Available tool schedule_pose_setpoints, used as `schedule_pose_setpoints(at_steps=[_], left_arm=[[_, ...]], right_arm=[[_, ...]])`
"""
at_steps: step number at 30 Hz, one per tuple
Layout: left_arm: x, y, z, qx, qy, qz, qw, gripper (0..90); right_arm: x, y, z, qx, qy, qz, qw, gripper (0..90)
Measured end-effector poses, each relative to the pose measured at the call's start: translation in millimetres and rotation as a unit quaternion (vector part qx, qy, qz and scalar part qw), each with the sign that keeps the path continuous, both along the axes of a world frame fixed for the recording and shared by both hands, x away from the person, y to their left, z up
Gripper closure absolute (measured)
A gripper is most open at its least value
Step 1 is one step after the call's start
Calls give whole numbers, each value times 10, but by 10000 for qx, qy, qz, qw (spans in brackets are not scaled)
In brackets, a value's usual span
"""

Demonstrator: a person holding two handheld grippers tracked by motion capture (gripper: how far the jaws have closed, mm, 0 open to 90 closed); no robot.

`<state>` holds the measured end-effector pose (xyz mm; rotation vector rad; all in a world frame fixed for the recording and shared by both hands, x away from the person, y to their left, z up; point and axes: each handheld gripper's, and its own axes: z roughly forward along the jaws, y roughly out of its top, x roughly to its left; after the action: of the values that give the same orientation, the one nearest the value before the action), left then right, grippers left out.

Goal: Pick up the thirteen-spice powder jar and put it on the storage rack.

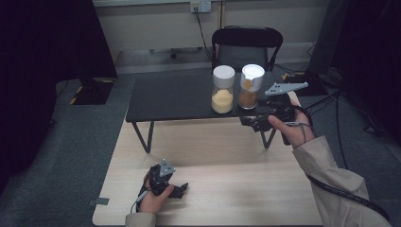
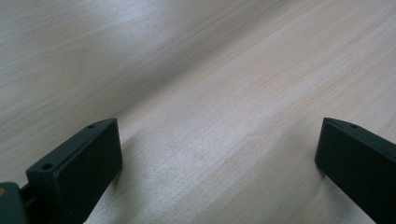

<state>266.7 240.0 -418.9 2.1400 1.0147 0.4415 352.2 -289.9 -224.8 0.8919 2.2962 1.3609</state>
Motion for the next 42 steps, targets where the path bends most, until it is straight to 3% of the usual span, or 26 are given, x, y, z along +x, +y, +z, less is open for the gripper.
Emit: schedule_pose_setpoints(at_steps=[42], left_arm=[[-2,-1,-1,-4,3,4,10000,0]], right_arm=[[-136,-36,-513,268,204,448,9984,2]])
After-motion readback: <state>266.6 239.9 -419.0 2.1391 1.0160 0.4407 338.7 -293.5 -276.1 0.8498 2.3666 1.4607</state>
